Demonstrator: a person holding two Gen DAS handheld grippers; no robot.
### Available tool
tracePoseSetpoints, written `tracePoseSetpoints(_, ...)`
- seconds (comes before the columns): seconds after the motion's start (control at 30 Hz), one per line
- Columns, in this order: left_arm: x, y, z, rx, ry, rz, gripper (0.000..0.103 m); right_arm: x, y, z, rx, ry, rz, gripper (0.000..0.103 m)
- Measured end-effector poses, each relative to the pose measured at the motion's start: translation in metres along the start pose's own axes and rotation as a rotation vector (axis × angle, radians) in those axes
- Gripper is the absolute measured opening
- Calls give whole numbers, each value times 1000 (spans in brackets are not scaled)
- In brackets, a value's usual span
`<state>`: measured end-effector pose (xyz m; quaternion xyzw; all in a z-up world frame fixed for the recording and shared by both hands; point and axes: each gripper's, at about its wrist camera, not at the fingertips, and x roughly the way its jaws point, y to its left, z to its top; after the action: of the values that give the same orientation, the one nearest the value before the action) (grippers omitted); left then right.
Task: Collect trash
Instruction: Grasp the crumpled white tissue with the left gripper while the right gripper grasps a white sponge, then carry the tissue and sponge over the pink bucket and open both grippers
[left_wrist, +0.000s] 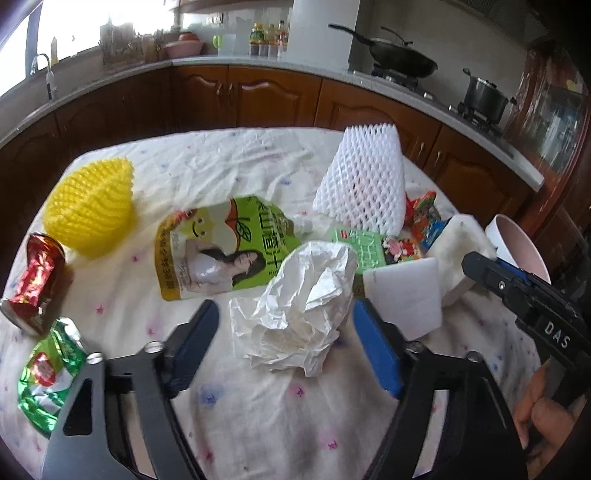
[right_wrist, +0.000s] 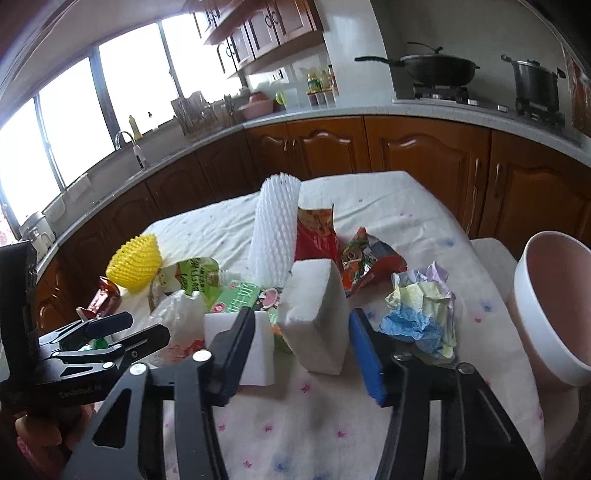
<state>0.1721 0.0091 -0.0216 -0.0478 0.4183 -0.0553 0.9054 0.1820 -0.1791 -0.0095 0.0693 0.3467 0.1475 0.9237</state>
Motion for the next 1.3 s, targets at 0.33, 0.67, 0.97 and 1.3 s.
tracePoseSetpoints(0.33, -23, -3, 3, 4, -51, -56, 33, -20, 1, 3, -8, -56, 9, 29)
tracePoseSetpoints(0.67, -59, -30, 16, 24, -122, -140, 32, -61, -14, 10, 29, -129, 28, 29)
tracePoseSetpoints(0.97, -63, -74, 23, 88, -135, -198, 32, -93, -44, 6, 71, -173, -8, 29)
tracePoseSetpoints(1.3, -51, -135, 31, 166, -117, -283, 32, -126, -97, -1, 145, -215, -100, 29)
